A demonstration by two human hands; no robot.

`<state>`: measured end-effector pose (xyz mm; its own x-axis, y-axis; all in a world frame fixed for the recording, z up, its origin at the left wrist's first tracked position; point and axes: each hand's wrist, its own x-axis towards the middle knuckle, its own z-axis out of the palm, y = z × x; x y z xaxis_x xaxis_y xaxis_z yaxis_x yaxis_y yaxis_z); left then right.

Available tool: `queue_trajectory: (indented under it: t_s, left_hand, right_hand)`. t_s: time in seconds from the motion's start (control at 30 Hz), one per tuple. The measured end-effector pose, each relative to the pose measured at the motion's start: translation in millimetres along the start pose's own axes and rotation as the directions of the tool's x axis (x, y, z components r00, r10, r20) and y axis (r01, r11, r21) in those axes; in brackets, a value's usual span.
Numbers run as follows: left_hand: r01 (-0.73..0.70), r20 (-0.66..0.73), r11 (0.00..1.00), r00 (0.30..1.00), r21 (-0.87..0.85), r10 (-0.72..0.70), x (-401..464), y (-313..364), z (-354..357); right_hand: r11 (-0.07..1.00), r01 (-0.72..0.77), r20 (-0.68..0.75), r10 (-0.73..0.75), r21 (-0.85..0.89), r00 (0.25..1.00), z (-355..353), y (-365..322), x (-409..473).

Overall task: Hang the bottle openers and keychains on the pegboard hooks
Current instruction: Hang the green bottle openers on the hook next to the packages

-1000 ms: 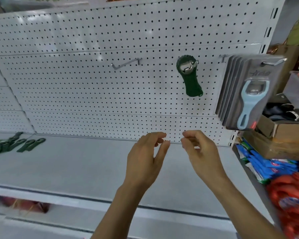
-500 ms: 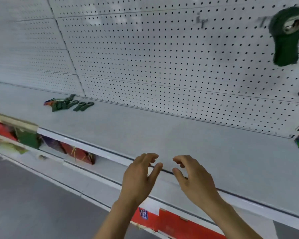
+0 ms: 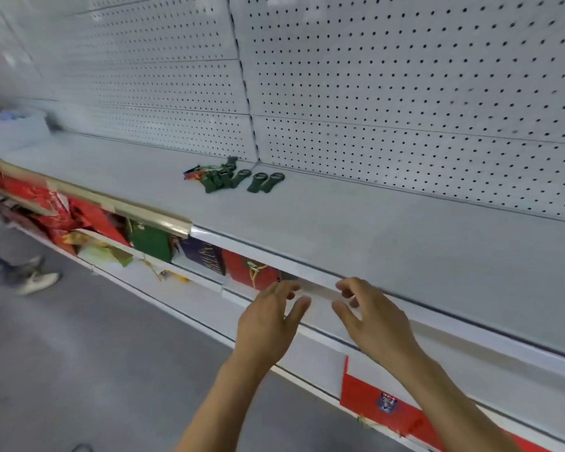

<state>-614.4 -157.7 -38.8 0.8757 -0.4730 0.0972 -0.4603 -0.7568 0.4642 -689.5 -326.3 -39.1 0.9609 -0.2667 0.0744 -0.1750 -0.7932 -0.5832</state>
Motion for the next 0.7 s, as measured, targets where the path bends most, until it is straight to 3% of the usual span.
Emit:
queue_trajectory:
  t_s: [0.43, 0.7]
  left_hand:
    - [0.055, -0.075, 0.992, 0.995, -0.118, -0.064, 101.3, -154.0, -66.4]
    - [0.104, -0.003, 0.988, 0.994, -0.117, -0.106, 218.4, -240.1, -96.5]
  right_hand:
    - [1.0, 0.008, -0.049, -0.006, 0.028, 0.999, 94.9, -103.0, 143.5]
    - [0.998, -0.011, -0.017, 0.011, 0.055, 1.0, 146.3, -138.6, 288.3]
